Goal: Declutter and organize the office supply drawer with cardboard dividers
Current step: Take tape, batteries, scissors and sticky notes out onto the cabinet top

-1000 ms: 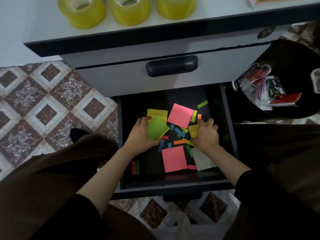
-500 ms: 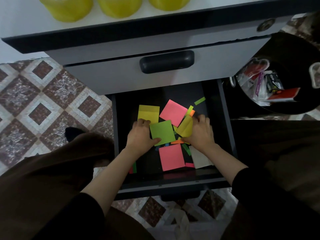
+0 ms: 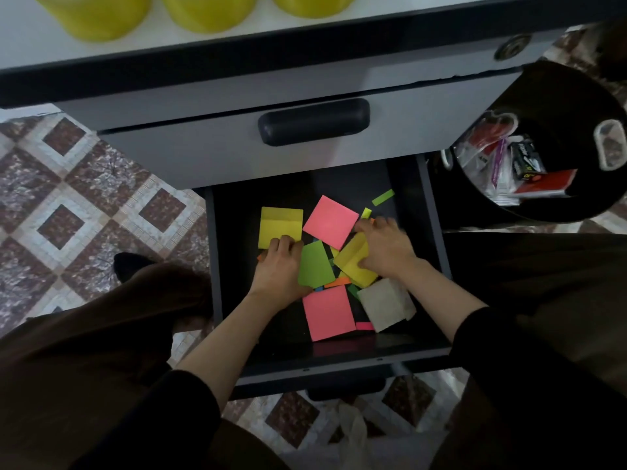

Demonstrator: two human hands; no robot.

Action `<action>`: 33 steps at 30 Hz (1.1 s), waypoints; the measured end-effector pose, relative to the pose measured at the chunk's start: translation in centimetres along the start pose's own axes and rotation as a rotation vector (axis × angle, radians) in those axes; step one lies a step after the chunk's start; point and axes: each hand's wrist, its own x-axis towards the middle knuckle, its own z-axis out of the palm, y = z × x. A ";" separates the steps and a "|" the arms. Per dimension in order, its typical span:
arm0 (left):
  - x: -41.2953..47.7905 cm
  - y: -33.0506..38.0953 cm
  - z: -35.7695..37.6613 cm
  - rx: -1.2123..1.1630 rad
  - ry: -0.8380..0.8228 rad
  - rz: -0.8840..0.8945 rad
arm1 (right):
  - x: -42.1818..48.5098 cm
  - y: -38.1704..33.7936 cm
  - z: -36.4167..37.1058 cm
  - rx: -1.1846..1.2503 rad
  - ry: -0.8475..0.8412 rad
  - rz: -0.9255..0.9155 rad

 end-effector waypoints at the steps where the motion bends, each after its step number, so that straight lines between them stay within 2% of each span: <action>1: 0.0 -0.1 0.0 0.002 -0.003 0.002 | 0.1 0.2 -0.4 -0.001 -0.024 0.010; 8: -0.1 0.1 0.0 0.030 0.041 -0.015 | -0.8 -0.6 0.3 0.007 -0.083 -0.024; 11: -0.3 -0.9 -0.2 0.003 0.073 -0.043 | -1.0 -1.0 0.7 -0.092 -0.097 -0.033; 16: -0.5 -1.9 -0.7 -0.001 0.039 -0.048 | -0.9 -1.0 0.7 -0.008 -0.219 -0.006; 19: -0.4 -1.7 -0.8 -0.004 0.027 -0.066 | -0.4 -1.0 -0.9 0.194 -0.182 -0.019; 22: -0.3 -1.8 -1.0 -0.013 0.037 -0.073 | 0.2 -0.7 -3.0 0.591 -0.089 0.014; 24: -0.2 -1.9 -1.1 -0.013 0.037 -0.069 | 0.7 -0.4 -3.2 0.726 0.007 0.073; 27: -0.2 -2.1 -1.2 -0.021 0.031 -0.077 | 0.8 -0.1 -2.2 0.551 0.092 0.098; 30: -0.2 -2.1 -1.1 -0.022 0.030 -0.075 | 0.2 -0.5 -0.7 0.228 0.014 0.048; 33: -0.1 -2.0 -1.1 -0.019 0.027 -0.082 | -0.2 -1.6 0.6 0.064 0.068 0.050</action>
